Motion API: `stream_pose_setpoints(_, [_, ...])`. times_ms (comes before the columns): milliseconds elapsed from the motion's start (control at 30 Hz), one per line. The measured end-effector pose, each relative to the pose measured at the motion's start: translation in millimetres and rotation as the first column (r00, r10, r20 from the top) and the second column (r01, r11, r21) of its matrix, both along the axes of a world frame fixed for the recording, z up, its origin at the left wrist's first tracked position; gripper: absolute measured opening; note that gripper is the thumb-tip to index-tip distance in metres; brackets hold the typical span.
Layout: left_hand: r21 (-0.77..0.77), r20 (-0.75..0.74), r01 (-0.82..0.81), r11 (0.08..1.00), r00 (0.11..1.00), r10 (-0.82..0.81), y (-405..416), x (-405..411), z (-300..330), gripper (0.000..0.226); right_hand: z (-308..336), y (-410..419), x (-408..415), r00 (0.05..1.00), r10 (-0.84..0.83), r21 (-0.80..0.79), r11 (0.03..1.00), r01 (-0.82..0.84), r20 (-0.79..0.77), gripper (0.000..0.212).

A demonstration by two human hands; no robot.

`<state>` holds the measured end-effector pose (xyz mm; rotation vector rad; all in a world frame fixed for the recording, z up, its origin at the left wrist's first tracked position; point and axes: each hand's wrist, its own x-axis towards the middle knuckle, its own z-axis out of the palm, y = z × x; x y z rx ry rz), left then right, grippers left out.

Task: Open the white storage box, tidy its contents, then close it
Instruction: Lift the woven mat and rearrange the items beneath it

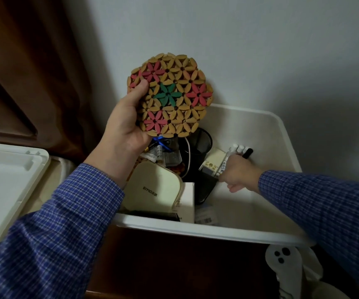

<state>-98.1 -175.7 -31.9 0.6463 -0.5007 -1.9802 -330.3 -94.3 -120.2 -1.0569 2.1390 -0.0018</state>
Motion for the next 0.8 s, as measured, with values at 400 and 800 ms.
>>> stream_pose_setpoints(400, [0.0,0.014,0.029,1.0,0.999,-0.029,1.6,-1.6,1.8,0.033,-11.6,-2.6,0.1,0.971,-0.171,-0.096,0.977,0.188,0.165,0.025])
stream_pose_setpoints(800, [-0.019,0.014,0.032,0.999,0.999,-0.031,1.0,-2.1,-0.6,0.035,-14.8,6.9,0.9,0.986,-0.097,-0.044,0.994,0.104,0.133,0.033])
